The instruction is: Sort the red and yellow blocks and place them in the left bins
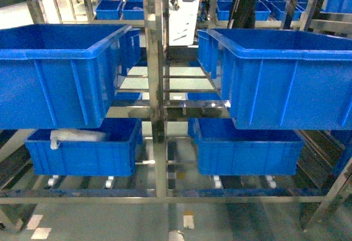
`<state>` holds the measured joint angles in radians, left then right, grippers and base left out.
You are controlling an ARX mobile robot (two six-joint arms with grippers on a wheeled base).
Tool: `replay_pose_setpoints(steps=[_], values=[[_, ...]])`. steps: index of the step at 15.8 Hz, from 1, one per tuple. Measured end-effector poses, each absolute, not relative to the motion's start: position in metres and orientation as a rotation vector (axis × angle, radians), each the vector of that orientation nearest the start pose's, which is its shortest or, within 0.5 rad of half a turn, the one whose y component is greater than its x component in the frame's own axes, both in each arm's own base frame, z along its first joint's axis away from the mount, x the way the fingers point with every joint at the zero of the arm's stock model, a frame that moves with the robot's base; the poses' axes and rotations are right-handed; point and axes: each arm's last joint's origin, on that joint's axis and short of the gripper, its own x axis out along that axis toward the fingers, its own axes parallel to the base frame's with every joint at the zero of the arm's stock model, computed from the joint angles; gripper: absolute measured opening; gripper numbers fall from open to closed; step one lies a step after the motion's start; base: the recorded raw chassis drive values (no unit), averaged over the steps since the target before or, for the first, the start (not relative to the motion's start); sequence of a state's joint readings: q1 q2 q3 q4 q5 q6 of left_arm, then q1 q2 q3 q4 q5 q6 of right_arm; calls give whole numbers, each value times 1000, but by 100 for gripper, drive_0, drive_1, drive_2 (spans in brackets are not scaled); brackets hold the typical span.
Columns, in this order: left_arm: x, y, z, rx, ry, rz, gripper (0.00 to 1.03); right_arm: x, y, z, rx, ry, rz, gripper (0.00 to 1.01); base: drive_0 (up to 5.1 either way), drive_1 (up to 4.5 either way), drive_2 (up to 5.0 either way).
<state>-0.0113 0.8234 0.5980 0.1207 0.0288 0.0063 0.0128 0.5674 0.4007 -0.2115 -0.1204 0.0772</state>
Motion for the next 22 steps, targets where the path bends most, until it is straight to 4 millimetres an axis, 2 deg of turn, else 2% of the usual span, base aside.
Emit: replay_pose_setpoints(steps=[16, 20, 21, 22], values=[[190, -3, 289, 5, 115, -38, 27, 139, 5, 227, 97, 392, 116, 29, -2, 430, -434], [192, -3, 288, 5, 121, -38, 27, 140, 5, 227, 98, 396, 116, 29, 0, 0, 0], [191, -3, 288, 5, 122, -38, 27, 149, 6, 228, 110, 387, 115, 29, 0, 0, 0], [191, -3, 288, 5, 119, -39, 27, 170, 8, 239, 135, 371, 120, 29, 0, 0, 0]])
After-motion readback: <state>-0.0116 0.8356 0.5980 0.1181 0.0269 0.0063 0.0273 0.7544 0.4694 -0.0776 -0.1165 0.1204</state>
